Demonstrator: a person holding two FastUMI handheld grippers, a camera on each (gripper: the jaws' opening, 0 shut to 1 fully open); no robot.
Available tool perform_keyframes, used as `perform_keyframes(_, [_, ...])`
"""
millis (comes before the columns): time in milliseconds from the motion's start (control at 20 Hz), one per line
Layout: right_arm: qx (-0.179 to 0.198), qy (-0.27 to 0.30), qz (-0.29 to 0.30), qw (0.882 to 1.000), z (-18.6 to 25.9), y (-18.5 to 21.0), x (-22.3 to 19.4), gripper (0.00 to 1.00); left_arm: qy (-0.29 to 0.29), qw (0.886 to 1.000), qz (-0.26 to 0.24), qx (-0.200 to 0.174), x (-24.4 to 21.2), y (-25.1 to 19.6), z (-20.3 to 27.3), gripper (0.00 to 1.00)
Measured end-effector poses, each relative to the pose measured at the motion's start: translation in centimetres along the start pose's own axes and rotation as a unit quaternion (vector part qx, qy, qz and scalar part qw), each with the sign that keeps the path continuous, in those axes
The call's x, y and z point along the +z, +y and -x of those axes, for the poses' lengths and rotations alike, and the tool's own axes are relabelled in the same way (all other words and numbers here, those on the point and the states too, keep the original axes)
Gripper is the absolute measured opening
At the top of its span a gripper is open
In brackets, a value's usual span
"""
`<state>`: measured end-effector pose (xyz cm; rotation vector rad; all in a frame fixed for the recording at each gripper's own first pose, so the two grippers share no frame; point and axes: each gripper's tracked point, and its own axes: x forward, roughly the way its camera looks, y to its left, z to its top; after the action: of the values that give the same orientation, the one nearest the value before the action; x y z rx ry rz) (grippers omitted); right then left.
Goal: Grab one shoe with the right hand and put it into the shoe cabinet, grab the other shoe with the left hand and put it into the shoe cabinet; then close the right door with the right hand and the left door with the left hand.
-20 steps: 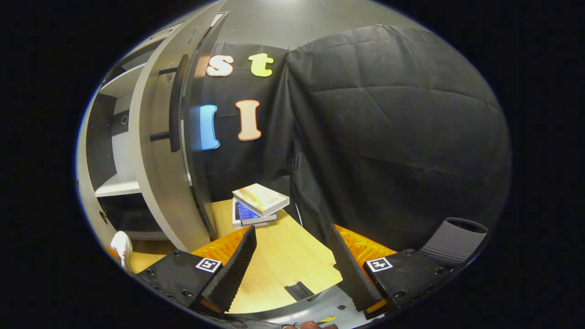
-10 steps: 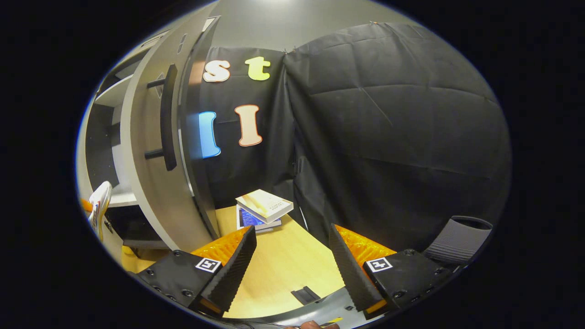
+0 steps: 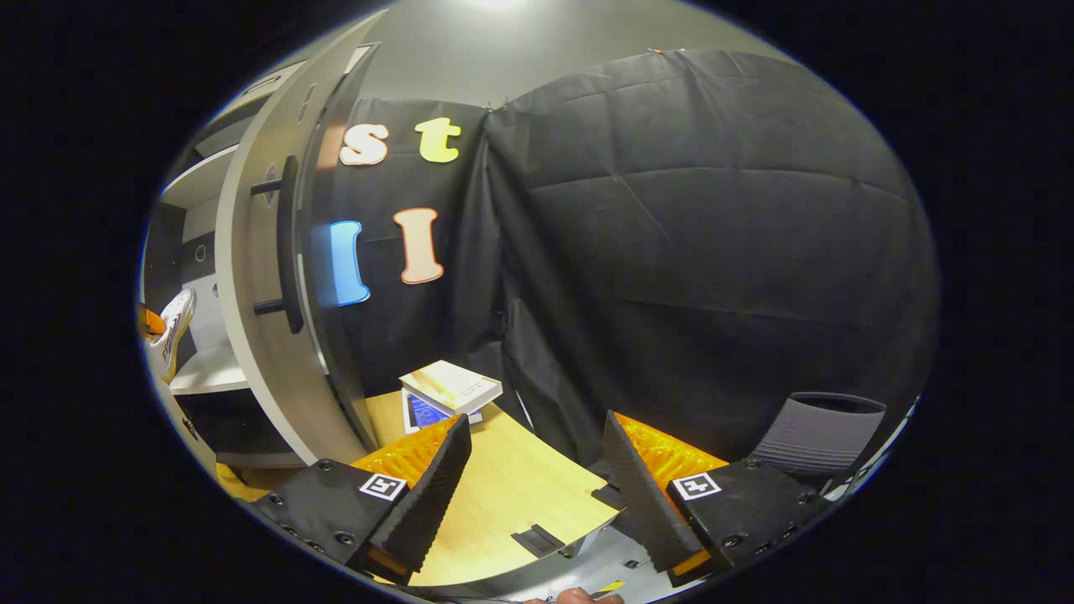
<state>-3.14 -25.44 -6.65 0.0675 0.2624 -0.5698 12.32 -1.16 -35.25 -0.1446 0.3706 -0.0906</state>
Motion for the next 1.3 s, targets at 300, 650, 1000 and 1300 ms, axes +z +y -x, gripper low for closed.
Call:
perform_keyframes(300, [-0.039, -0.003, -0.019, 0.999, 1.9, -1.4, -0.7, 0.96, -0.008, 1.000, -0.009, 0.003, 0.1, 0.0, 0.1, 0.01])
perform_keyframes(650, [-0.037, -0.016, -0.014, 0.999, 2.9, 0.2, -0.1, 1.00, 0.008, 0.999, -0.032, 0.001, 0.2, -0.1, 0.3, 0.01])
perform_keyframes(1000, [0.000, -0.033, -0.004, 0.999, 2.4, 3.3, 1.4, 1.00, 0.020, 0.999, -0.043, 0.006, -0.7, 0.1, -0.1, 0.01])
perform_keyframes(1300, [0.027, -0.043, -0.003, 0.999, 1.2, 4.4, 3.1, 1.00, -0.064, 0.995, -0.050, 0.050, 2.9, 1.8, 2.8, 0.50])
